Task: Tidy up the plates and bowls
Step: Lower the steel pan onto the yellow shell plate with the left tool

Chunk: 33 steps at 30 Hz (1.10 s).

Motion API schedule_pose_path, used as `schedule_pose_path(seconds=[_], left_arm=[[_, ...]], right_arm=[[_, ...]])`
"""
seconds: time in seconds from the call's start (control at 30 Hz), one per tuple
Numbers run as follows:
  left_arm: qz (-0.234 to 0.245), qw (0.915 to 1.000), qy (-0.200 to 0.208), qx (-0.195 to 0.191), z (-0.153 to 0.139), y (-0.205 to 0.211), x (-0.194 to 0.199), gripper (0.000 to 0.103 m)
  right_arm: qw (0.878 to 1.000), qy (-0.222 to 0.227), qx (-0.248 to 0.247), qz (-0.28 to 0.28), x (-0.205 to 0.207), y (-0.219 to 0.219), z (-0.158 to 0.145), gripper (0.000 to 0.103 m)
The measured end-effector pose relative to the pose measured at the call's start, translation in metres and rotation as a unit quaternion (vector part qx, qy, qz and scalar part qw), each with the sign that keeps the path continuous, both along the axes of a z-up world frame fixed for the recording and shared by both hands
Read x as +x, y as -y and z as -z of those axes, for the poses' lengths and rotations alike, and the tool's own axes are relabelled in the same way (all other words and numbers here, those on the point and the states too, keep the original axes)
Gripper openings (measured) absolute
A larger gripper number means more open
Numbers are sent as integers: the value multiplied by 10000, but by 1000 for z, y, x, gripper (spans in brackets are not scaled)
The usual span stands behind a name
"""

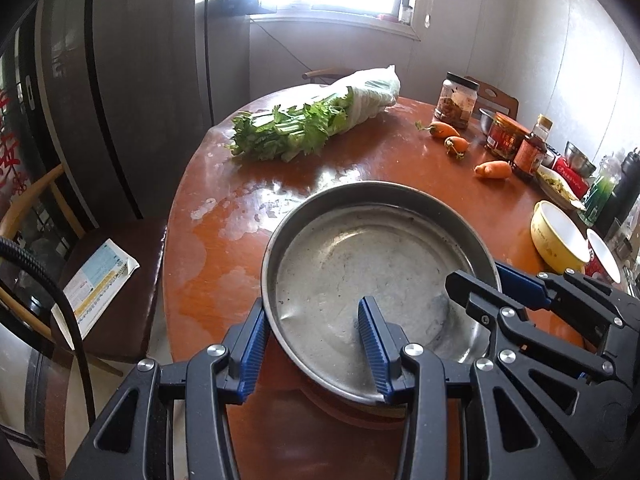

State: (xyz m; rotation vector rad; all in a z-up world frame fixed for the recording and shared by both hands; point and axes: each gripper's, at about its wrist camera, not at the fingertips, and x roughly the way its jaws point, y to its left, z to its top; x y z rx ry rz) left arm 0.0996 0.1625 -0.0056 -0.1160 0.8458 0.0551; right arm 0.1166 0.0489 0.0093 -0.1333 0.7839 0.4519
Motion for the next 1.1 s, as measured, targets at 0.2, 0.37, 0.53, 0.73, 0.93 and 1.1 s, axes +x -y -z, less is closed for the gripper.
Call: schedule_pose_path(seconds=[0.2, 0.37, 0.53, 0.73, 0.93, 1.1], left_arm=[[13, 10000, 0, 46, 0, 2, 1, 44], [8, 10000, -40, 83, 1, 4, 2, 44], [-18, 9999, -77, 110, 1, 4, 3, 44], [16, 9999, -129, 69, -1, 2, 1, 45], [40, 9998, -121, 143, -2, 2, 0, 45], [71, 9997, -94, 196, -4, 6, 0, 45]], right_arm=[[10000, 18, -28, -2, -1, 1, 0, 26], [10000, 6, -11, -23, -2, 1, -1, 26], [10000, 12, -7, -61, -3, 2, -1, 26], [10000, -25, 31, -80, -6, 6, -2, 28], [9999, -57, 64, -106, -5, 8, -2, 29], [9999, -48, 103, -110, -6, 11, -4, 32]])
